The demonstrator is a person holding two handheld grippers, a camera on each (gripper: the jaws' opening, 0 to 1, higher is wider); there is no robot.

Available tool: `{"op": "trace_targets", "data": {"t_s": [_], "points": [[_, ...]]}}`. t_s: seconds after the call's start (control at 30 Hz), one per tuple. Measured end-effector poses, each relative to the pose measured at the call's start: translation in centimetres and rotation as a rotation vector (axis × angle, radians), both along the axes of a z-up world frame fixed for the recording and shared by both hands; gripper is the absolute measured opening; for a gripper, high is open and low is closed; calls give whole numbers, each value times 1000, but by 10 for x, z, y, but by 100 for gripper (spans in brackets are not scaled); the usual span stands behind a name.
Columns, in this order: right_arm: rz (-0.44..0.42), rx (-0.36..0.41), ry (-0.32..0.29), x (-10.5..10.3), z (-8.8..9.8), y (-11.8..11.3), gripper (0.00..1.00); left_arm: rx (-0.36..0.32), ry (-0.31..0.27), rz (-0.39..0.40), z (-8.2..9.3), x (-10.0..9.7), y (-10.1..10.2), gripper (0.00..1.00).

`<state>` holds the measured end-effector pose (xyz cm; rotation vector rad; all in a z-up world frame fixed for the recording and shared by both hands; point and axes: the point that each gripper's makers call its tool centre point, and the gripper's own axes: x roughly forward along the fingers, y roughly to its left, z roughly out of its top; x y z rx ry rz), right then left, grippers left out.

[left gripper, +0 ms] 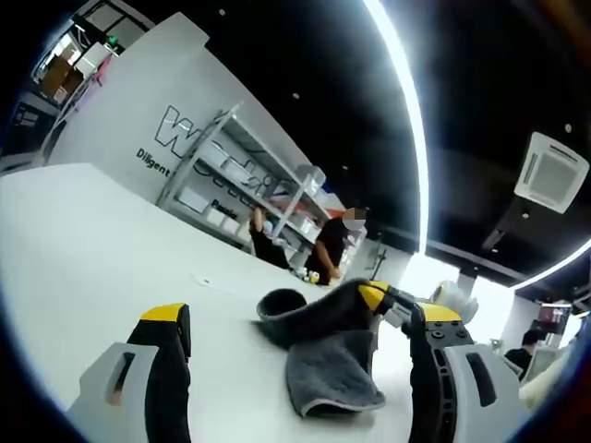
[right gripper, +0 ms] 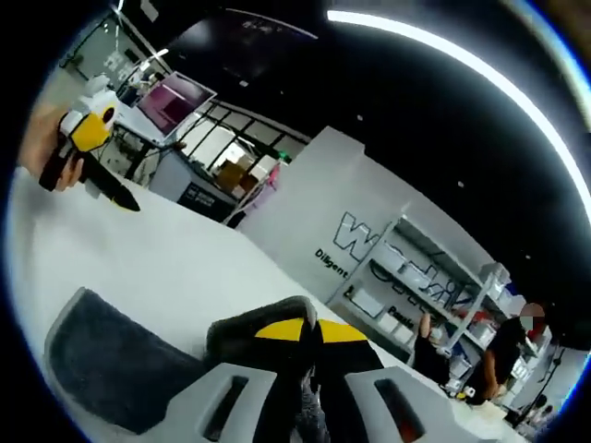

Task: Fold the towel on the table until its edges align and the towel forms a compact rectangular stack.

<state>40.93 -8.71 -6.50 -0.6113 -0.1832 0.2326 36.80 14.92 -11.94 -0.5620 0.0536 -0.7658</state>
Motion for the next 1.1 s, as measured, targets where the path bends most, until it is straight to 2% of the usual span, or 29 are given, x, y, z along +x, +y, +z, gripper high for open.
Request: {"op": "trace_targets", "data": {"t_s": [0.1, 0.17, 0.3, 0.43, 0.7, 0.87, 1.0, 1.1], "points": [[-68, 72, -21, 4, 6, -39, 0, -3, -3, -1, 2, 1, 1, 98], [-91, 96, -23, 8, 9, -57, 0, -2, -7, -1, 3, 1, 1, 98], [-173, 191, 0, 12, 2, -108, 0, 0, -3, -1, 2, 2, 0, 98], [-226, 237, -3, 9, -1, -144, 0, 8, 5, -1, -2, 2, 0, 98], [-343, 344, -43, -10, 1, -208, 0, 14, 12, 1, -4, 3, 0, 97], [-465, 371, -51, -24, -5, -252, 0, 22, 18, -5, -6, 4, -2, 97], [-585, 437, -55, -40, -13, -294, 0, 22, 17, -5, -7, 1, -3, 97], [-648, 471, -48, -49, -21, -316, 0, 23, 16, -5, -7, 1, -2, 97]]}}
